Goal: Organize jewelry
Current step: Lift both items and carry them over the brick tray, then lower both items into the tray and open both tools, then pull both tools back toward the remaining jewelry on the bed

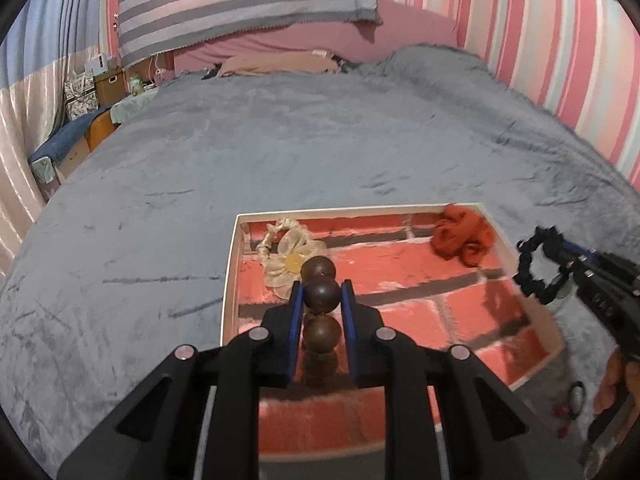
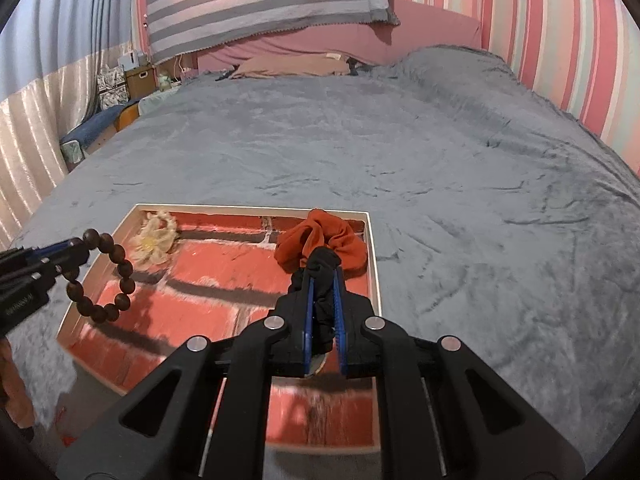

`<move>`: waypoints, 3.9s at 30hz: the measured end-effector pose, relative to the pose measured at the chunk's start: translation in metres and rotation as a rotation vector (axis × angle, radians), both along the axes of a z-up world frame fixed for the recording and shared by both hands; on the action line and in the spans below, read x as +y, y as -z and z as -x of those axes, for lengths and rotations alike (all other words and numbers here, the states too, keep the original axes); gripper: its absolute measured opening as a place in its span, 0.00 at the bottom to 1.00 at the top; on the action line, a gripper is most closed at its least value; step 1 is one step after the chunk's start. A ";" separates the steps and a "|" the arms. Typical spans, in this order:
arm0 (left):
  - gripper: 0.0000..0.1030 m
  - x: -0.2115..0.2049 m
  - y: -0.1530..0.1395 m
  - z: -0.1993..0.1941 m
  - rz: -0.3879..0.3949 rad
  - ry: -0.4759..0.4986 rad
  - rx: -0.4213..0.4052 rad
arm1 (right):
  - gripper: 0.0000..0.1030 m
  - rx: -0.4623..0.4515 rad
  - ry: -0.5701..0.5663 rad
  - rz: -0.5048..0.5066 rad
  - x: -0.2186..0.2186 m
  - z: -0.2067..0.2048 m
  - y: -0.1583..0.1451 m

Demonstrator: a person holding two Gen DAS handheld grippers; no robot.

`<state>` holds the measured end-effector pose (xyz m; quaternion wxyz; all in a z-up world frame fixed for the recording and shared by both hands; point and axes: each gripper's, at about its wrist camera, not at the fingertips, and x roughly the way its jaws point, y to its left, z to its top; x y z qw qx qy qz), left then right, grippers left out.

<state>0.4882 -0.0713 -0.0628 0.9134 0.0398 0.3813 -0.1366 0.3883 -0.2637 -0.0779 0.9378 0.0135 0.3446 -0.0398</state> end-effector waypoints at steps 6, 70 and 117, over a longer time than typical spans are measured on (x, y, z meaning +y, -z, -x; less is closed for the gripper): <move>0.19 -0.003 0.021 -0.029 -0.033 -0.008 0.026 | 0.10 0.055 0.019 -0.004 -0.007 -0.031 0.017; 0.90 0.098 -0.051 0.058 0.033 -0.105 -0.095 | 0.96 0.010 0.045 0.127 -0.036 0.061 -0.048; 0.90 0.133 0.032 0.324 0.038 -0.141 -0.109 | 0.96 -0.064 0.084 0.005 0.022 0.347 0.035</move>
